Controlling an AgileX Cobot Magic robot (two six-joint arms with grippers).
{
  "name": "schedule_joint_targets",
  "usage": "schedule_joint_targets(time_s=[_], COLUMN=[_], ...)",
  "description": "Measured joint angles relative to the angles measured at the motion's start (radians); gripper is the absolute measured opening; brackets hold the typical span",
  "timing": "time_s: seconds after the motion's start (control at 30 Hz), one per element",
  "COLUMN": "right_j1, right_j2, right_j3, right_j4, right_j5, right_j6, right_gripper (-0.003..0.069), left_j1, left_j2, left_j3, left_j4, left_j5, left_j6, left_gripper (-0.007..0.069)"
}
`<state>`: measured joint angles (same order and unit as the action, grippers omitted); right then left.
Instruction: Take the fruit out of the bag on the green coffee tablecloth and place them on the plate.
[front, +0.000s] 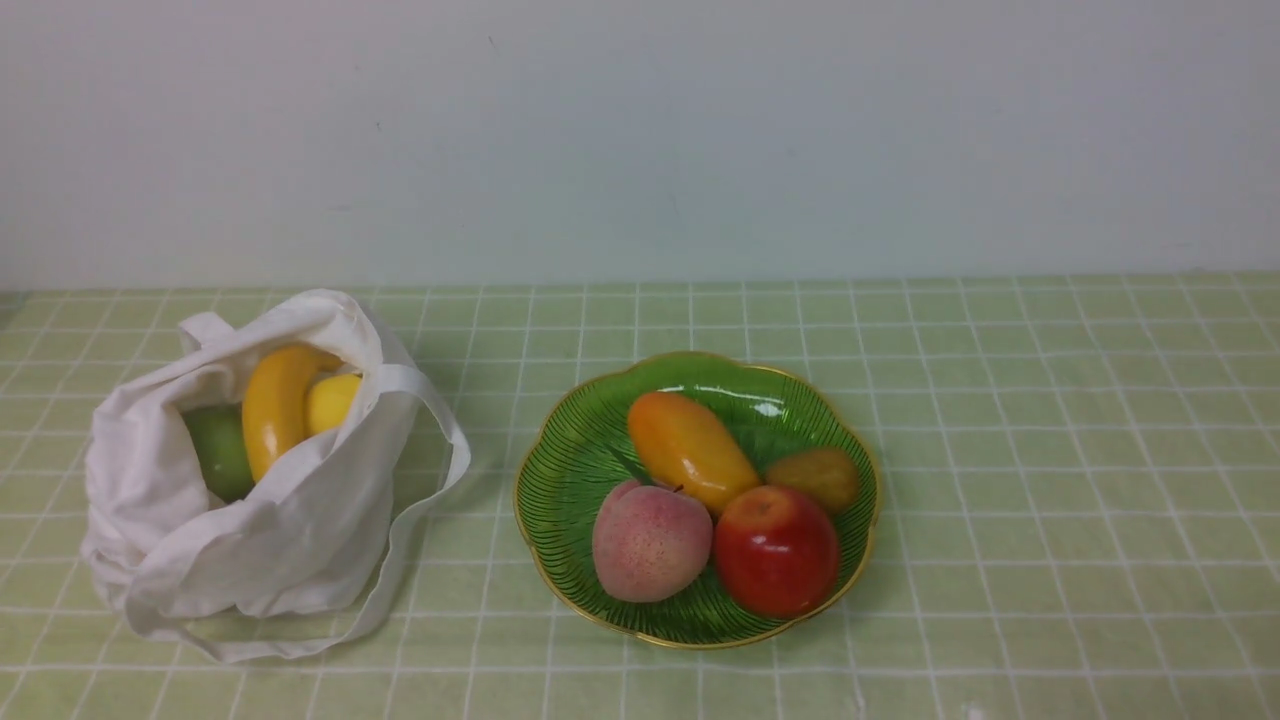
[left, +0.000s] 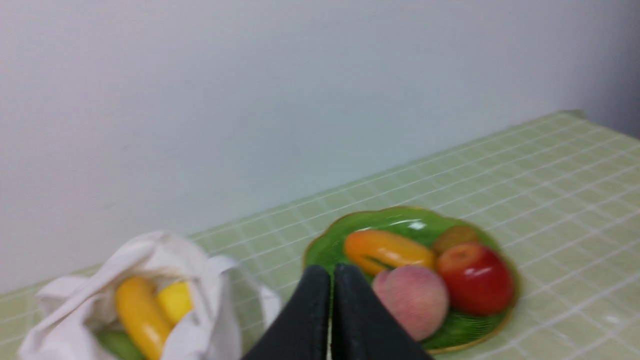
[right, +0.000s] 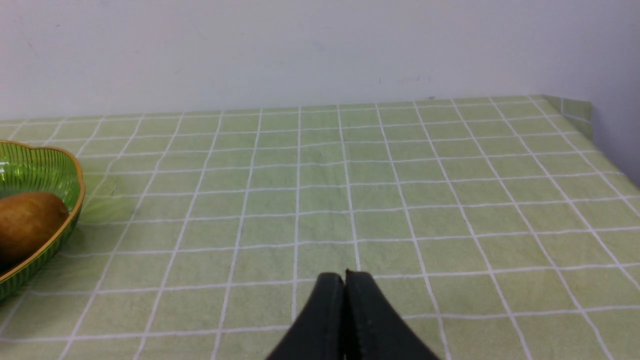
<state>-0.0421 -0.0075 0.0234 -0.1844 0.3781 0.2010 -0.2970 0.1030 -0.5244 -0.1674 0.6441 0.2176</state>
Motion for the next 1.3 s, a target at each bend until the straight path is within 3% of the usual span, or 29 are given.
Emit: schedule_joint_targets(time_s=[0.17, 0.33, 0.8, 1.3], right_j1=[0.0, 0.0, 0.0, 0.0], right_j2=[0.0, 0.0, 0.0, 0.0], right_j3=[0.0, 0.0, 0.0, 0.0], right_j4=[0.0, 0.0, -0.001, -0.001], right_j5=[0.0, 0.0, 0.001, 0.001], right_j6=[0.0, 0.0, 0.0, 0.0], right_gripper=[-0.0015, -0.0015, -0.0015, -0.0015], left_j1=[0.145, 0.227, 0.244, 0.244], left_j2=[-0.112, -0.116, -0.116, -0.116], left_j3=[0.225, 0.375, 0.549, 0.55], left_j4=[0.057, 0.069, 0.12, 0.144], left_j5=[-0.074, -0.095, -0.252, -0.257], left_j6=[-0.014, -0.021, -0.035, -0.04], left_gripper=[-0.0008, -0.0008, -0.0008, -0.0008])
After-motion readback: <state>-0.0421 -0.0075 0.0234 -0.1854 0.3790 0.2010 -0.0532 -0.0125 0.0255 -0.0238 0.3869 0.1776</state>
